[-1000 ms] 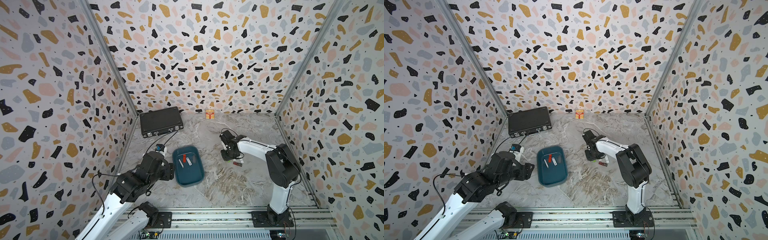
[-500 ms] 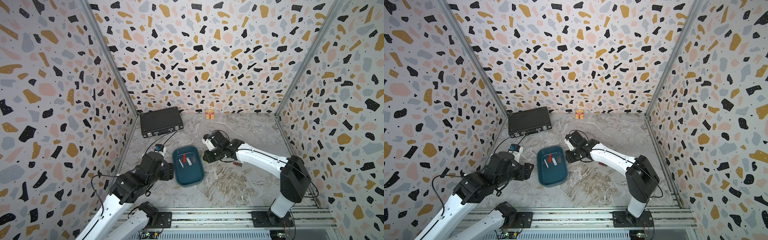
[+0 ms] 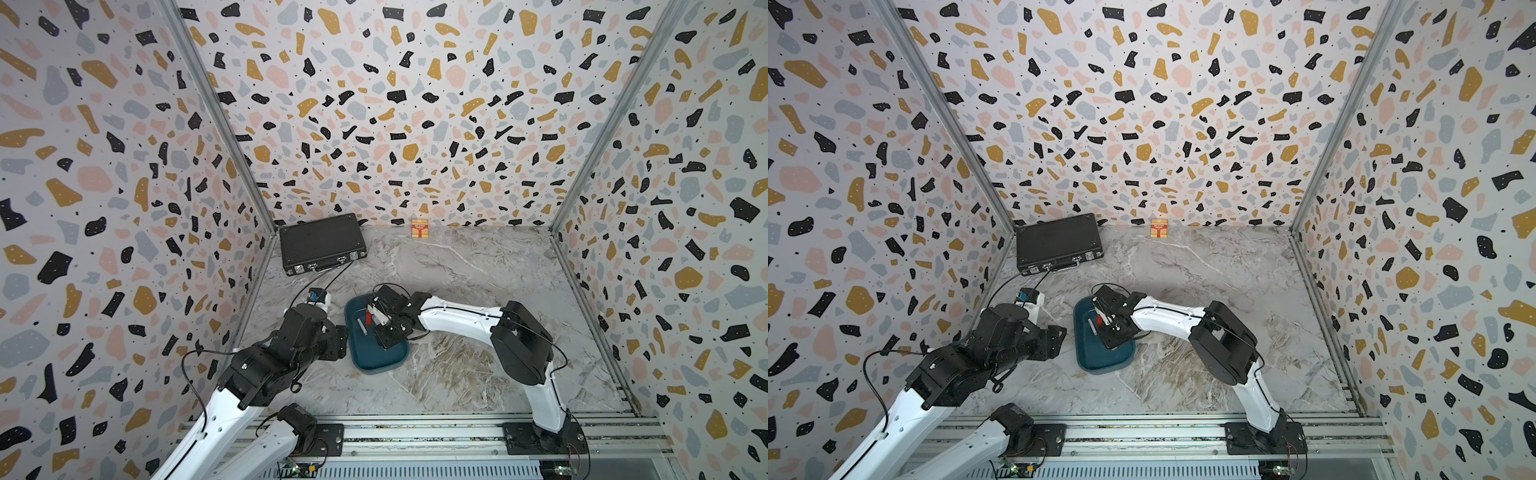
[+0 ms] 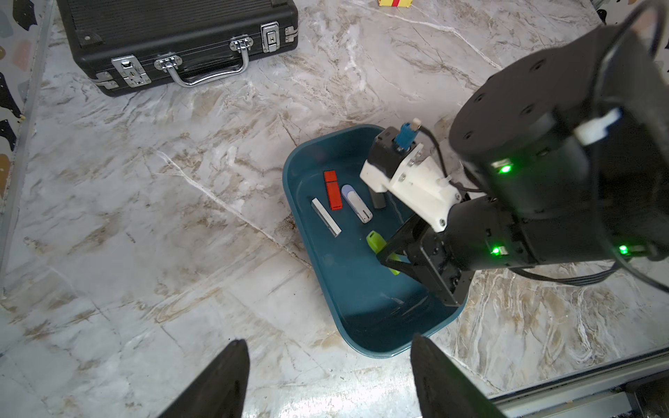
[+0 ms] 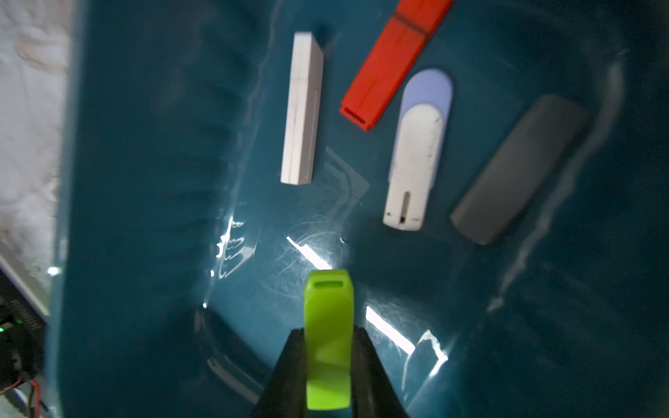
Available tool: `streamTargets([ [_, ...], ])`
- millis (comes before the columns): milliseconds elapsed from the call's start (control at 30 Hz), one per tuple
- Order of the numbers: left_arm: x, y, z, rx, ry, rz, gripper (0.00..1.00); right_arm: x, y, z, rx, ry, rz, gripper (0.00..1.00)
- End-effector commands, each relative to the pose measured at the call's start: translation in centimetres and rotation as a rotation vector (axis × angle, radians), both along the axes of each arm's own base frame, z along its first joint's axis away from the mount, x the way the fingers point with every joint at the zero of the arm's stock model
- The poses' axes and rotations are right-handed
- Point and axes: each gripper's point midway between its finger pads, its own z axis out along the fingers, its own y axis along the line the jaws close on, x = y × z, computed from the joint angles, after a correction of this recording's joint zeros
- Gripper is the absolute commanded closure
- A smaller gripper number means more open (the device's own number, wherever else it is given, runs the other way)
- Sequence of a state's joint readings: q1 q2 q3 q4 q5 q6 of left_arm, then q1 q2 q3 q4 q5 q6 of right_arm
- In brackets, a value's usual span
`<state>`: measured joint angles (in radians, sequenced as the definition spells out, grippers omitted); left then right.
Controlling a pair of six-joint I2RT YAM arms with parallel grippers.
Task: Put the usb flash drive into the storage box
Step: Place the USB flash in the storage box.
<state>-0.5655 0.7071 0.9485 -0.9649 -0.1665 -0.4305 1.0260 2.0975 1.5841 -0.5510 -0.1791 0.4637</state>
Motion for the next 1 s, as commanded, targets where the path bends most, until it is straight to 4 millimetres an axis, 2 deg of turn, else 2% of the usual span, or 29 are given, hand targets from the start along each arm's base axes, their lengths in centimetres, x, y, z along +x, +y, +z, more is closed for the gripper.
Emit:
streamTargets([
  [0, 0.2, 0.2, -0.2, 0.004, -0.008, 0.014, 0.25, -0.1, 0.5, 1.7, 0.002, -0.027, 0.017, 0.87],
  [133, 0.2, 0.2, -0.2, 0.003, -0.007, 0.013, 0.25, -0.1, 0.4, 2.0, -0.018, -0.041, 0.031, 0.79],
  [267, 0.2, 0.2, -0.2, 0.004, -0.007, 0.014, 0.25, 0.5, -0.4, 4.1, -0.029, -0.106, 0.036, 0.68],
  [400, 0.2, 0.2, -0.1, 0.003, -0.010, 0.015, 0.25, 1.3, -2.0, 7.6, -0.044, -0.210, 0.031, 0.54],
  [567, 0.2, 0.2, -0.2, 0.004, -0.008, 0.015, 0.25, 2.8, -5.5, 13.1, -0.073, -0.405, 0.003, 0.45],
  [667, 0.2, 0.2, -0.2, 0.003, -0.007, 0.013, 0.25, 4.6, -9.3, 17.1, -0.127, -0.592, -0.080, 0.39],
  [700, 0.2, 0.2, -0.2, 0.001, -0.007, 0.012, 0.25, 5.4, -11.2, 18.5, -0.152, -0.669, -0.139, 0.26],
  [733, 0.2, 0.1, -0.2, 0.001, -0.006, 0.011, 0.25, 6.2, -13.2, 19.6, -0.179, -0.745, -0.209, 0.06],
  [767, 0.2, 0.1, -0.2, 0.001, -0.006, 0.010, 0.25, 6.7, -14.8, 20.3, -0.193, -0.796, -0.261, 0.00],
  [867, 0.2, 0.1, -0.3, 0.002, -0.001, 0.010, 0.25, 7.8, -19.9, 20.2, -0.191, -0.851, -0.419, 0.00],
  [900, 0.3, 0.1, -0.3, 0.002, 0.000, 0.010, 0.25, 8.4, -22.1, 19.5, -0.171, -0.830, -0.505, 0.00],
  [967, 0.3, 0.0, -0.4, 0.003, 0.001, 0.009, 0.25, 9.0, -24.8, 17.4, -0.119, -0.748, -0.593, 0.00],
])
